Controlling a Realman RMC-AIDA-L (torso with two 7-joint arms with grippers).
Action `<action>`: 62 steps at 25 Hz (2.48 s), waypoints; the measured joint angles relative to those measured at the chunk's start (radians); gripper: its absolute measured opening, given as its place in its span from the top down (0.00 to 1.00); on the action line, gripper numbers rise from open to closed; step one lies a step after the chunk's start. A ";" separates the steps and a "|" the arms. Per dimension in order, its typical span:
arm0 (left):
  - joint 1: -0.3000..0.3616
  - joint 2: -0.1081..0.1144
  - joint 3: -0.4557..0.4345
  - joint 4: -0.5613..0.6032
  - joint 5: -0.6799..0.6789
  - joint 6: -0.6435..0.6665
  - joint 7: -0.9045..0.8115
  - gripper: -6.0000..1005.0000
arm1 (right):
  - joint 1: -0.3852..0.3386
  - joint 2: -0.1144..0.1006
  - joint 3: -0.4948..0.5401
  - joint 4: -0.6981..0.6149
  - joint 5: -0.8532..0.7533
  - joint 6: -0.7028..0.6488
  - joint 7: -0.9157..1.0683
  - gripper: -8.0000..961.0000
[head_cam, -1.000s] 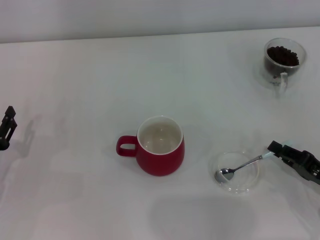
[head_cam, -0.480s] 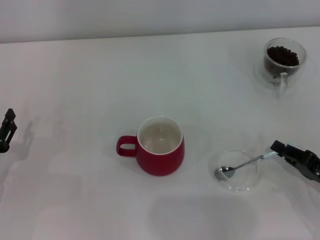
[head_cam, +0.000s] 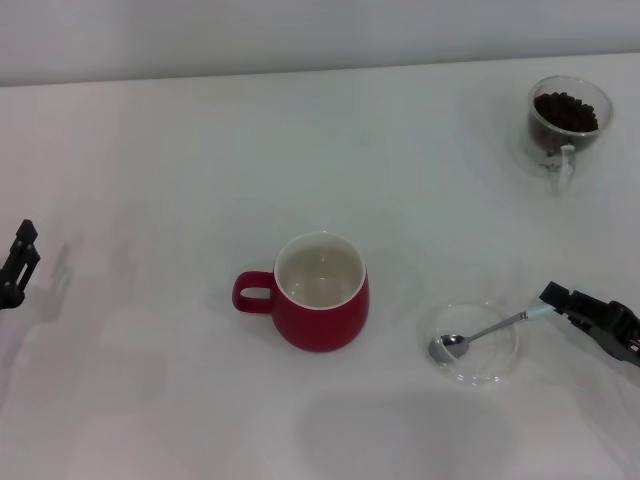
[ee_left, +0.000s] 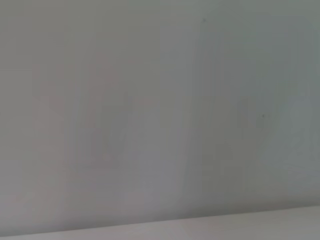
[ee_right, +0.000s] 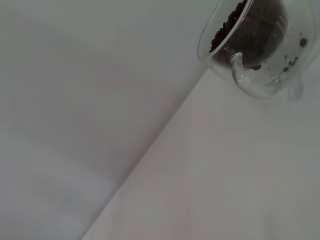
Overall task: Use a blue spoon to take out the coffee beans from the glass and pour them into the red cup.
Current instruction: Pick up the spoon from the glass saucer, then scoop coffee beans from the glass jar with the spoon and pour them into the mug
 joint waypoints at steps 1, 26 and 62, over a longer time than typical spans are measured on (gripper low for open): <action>0.000 0.000 0.000 -0.002 0.000 0.000 0.000 0.41 | 0.000 0.000 0.000 0.000 0.000 0.002 0.000 0.82; 0.000 0.003 0.000 -0.003 0.000 0.000 0.000 0.41 | 0.007 -0.028 0.071 -0.039 0.014 0.089 0.024 0.84; -0.014 0.001 -0.007 -0.020 -0.006 0.026 0.000 0.41 | 0.238 -0.093 0.184 -0.359 0.113 -0.079 -0.042 0.84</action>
